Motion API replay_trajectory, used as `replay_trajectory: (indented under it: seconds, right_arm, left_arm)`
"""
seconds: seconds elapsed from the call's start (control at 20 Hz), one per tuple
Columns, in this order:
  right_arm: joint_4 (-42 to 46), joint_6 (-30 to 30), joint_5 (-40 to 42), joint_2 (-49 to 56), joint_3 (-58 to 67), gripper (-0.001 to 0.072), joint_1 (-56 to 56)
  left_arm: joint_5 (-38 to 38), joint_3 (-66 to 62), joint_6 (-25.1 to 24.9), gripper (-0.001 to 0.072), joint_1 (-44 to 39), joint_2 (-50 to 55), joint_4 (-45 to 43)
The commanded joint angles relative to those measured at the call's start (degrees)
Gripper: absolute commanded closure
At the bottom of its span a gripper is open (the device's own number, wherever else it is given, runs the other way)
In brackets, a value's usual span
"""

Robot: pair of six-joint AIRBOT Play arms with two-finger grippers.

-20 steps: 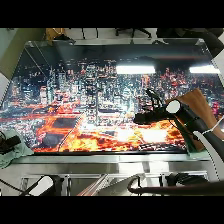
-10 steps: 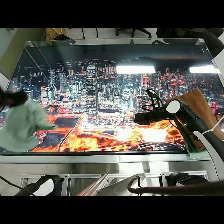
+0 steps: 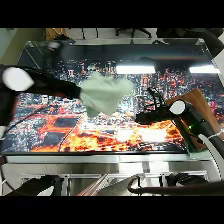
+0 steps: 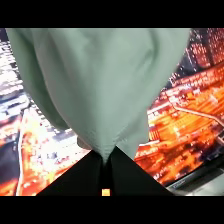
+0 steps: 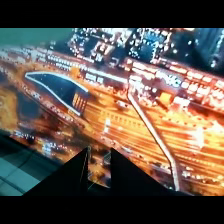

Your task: Fold the shirts.

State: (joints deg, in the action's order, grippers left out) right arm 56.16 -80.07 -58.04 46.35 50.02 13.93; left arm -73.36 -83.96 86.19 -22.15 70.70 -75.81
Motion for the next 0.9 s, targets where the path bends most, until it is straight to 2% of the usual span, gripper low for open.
replay_trajectory:
  seconds: [0.0, 0.15, 0.2, 0.25, 0.3, 0.45, 0.6, 0.7, 0.85]
  right_arm:
    - [1.77, -0.02, -0.33, -1.33, -0.02, 0.0549, -0.48]
    - [1.77, -0.02, 0.15, -1.31, 0.07, 0.0542, -2.19]
    - [1.79, -0.02, 0.7, -1.33, 0.24, 0.0465, -3.19]
    - [1.7, -0.04, 0.81, -1.31, 0.68, 0.0349, -4.74]
    - [1.73, -0.02, 0.79, -1.31, 1.22, 0.0326, -6.6]
    - [1.7, -0.02, 0.17, -0.76, 1.66, 0.0326, -12.7]
    - [1.7, 0.92, -4.39, 1.2, 1.49, 0.0326, -14.14]
    - [1.7, 1.11, -6.23, 2.67, -0.02, 0.0325, -12.83]
    - [1.66, 1.09, -6.14, 3.63, -6.05, 0.0325, -9.68]
  left_arm:
    - [2.97, 3.45, 0.31, 0.0697, -5.14, 6.97, 0.85]
    - [3.41, 2.19, 0.35, 0.0688, -6.38, 13.53, 0.92]
    - [1.07, 0.15, 0.31, 0.0632, -6.1, 15.28, 0.81]
    - [-1.79, -2.19, 0.31, 0.0262, -5.46, 16.59, 0.81]
    - [-4.61, -4.72, 0.39, 0.0018, -4.44, 17.38, 0.79]
    - [-10.58, -10.6, -0.92, 0.0016, -0.11, 17.51, 0.76]
    - [-13.6, -10.27, -6.91, 0.0016, 4.92, 15.98, 0.74]
    - [-11.21, -4.96, -7.26, 0.0017, 8.22, 14.58, 0.76]
    - [-3.04, 5.9, -8.15, 0.0016, 13.03, 14.6, 1.05]
